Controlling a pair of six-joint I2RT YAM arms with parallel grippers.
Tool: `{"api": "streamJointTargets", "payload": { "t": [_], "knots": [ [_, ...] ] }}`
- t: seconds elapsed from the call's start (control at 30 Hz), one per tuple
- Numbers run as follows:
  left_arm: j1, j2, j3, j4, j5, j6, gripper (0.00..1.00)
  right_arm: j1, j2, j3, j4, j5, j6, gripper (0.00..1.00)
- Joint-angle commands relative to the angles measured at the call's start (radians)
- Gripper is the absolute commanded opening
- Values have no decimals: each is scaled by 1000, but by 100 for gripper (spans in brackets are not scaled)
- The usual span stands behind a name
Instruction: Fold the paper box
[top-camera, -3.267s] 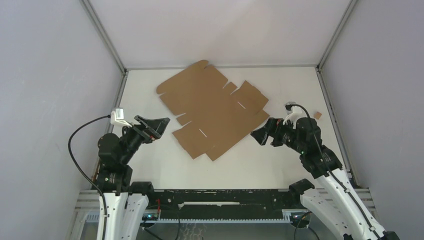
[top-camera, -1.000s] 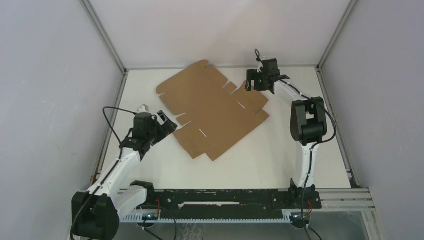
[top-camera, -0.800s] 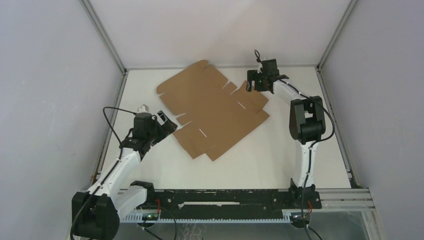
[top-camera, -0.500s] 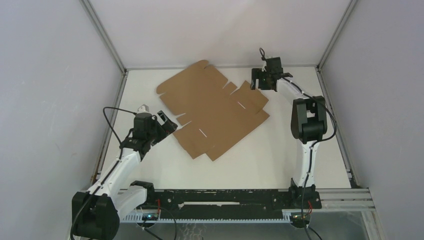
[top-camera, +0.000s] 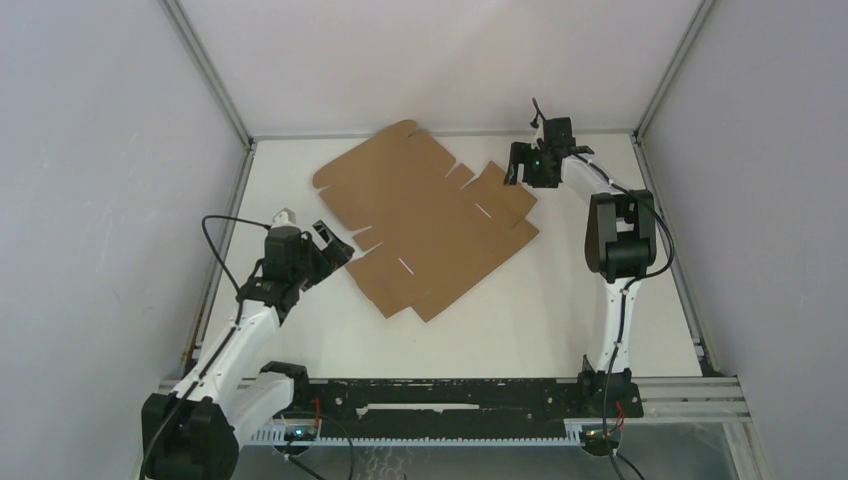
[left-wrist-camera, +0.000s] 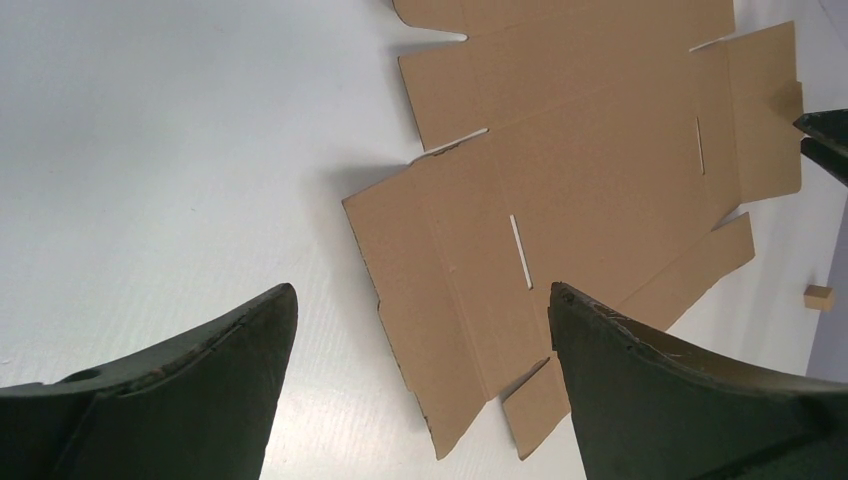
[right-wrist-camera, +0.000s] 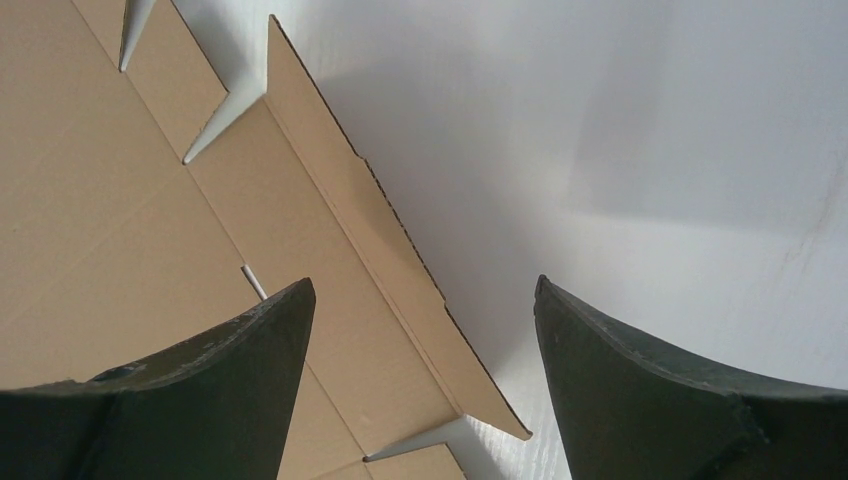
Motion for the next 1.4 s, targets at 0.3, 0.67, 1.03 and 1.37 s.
{"api": "streamJointTargets", "payload": {
  "t": [0.3, 0.67, 1.03, 1.37],
  "knots": [
    [4, -56, -9, -6, 15, -6, 100, 34, 8, 50, -42, -2, -23, 78],
    [4, -80, -3, -23, 15, -3, 100, 94, 5, 29, -107, 87, -60, 54],
    [3, -145, 1, -68, 14, -7, 100, 110, -101, -145, -98, 73, -6, 24],
    [4, -221, -26, -97, 23, -20, 100, 104, -351, -413, -29, 1, 67, 23]
  ]
}}
